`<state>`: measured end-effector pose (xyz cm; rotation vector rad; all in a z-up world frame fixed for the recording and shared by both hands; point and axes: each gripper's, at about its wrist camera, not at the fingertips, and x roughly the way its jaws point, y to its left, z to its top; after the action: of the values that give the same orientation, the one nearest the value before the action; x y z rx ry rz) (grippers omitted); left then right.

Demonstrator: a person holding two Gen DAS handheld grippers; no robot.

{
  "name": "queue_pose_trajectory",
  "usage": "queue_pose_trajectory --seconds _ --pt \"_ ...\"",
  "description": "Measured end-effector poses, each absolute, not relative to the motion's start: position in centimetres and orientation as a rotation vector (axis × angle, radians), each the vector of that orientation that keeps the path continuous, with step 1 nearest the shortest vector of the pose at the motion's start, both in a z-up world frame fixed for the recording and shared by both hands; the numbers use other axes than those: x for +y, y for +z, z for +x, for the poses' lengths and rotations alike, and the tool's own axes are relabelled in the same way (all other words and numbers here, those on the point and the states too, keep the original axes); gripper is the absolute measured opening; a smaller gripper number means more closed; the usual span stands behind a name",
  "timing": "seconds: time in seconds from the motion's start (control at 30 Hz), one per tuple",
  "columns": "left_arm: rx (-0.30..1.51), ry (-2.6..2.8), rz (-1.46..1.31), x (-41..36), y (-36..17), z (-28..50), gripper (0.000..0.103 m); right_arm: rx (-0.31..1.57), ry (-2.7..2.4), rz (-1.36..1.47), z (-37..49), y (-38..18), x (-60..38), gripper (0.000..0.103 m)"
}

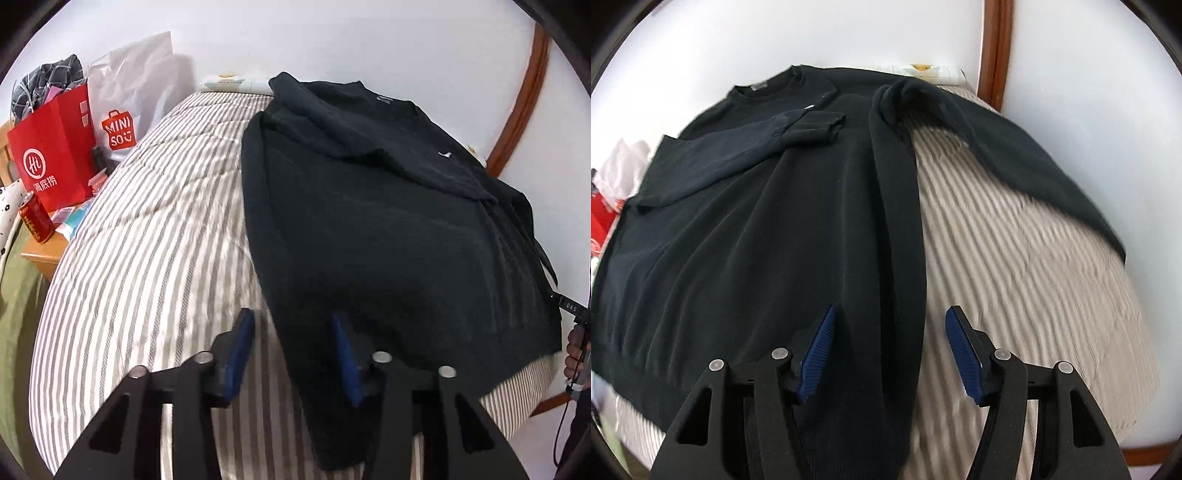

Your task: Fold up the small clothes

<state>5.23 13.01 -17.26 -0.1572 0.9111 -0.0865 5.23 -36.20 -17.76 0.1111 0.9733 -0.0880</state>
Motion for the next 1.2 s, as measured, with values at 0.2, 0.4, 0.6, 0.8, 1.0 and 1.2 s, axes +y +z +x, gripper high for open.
queue_pose_trajectory --seconds 0.2,0.4,0.6,0.8,1.0,1.2 --pt "0.89 -0.049 -0.124 11.6 -17.3 4.4 0.013 0.917 -0.032 0.125 2.5 -18.1 -34.9 0.029" --pt "0.862 -0.033 -0.154 12.6 -16.5 2.6 0.009 0.889 -0.008 0.18 2.0 -17.1 -35.2 0.008" --pt "0.871 -0.039 -0.198 14.0 -16.3 0.4 0.008 0.901 0.013 0.164 1.1 -16.7 -34.3 0.008" --pt "0.908 -0.054 -0.192 13.7 -16.7 0.1 0.01 0.944 0.008 0.135 1.6 -16.7 -34.1 0.014" --pt "0.886 -0.049 -0.219 14.2 -15.5 1.6 0.034 0.906 -0.054 0.076 4.1 -13.9 -34.3 0.051" --pt "0.88 -0.021 -0.241 14.6 -14.3 6.5 0.037 0.816 0.026 0.042 11.2 -10.6 -32.1 0.053"
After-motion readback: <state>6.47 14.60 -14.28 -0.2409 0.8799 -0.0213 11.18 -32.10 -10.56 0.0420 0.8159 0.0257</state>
